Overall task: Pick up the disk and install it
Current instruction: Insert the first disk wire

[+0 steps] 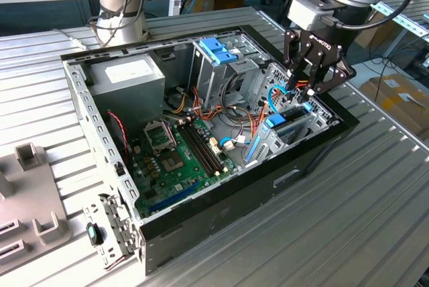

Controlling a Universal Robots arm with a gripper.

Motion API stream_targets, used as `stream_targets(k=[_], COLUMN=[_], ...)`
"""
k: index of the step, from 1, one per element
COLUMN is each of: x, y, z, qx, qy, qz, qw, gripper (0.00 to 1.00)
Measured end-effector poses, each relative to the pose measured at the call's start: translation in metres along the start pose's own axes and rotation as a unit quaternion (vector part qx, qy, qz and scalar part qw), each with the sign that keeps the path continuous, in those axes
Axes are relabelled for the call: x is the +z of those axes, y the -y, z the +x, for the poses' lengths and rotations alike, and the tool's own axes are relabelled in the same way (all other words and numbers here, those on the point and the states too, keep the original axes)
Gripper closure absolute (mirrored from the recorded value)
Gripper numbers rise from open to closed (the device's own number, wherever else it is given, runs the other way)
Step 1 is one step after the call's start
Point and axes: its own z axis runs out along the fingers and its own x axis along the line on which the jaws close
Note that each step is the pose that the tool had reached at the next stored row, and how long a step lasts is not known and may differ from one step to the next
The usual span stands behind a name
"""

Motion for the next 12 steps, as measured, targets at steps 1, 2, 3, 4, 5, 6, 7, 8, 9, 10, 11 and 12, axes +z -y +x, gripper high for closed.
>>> stream_targets(k=[1, 2, 3, 4, 5, 6, 7, 8, 9, 10, 11, 12], x=[0.0, 0.0, 0.0001, 0.0005, 0.0012, 0.002, 0.0026, 0.0035, 0.004, 0.0047, 0.0056, 0.0065], y=[0.0, 0.0, 0.0001, 0.0002, 0.0004, 0.0006, 0.001, 0.0018, 0.0022, 0.0024, 0.0026, 0.0028], z=[0.0, 0.0, 0.0, 0.0, 0.0, -0.0002, -0.0005, -0.0012, -0.0018, -0.0022, -0.0026, -0.0029], qx=[0.0, 0.0, 0.0, 0.0, 0.0, 0.0, 0.0, 0.0, 0.0, 0.0, 0.0, 0.0], qy=[0.0, 0.0, 0.0, 0.0, 0.0001, -0.0001, -0.0001, -0.0001, -0.0001, -0.0001, -0.0001, -0.0003], qz=[0.0, 0.0, 0.0, 0.0, 0.0, 0.0, 0.0, 0.0, 0.0, 0.0, 0.0, 0.0], qw=[1.0, 1.0, 1.0, 1.0, 1.0, 1.0, 1.0, 1.0, 1.0, 1.0, 1.0, 1.0], gripper=[0.58, 0.58, 0.58, 0.58, 0.58, 0.58, 0.58, 0.58, 0.58, 0.58, 0.58, 0.58])
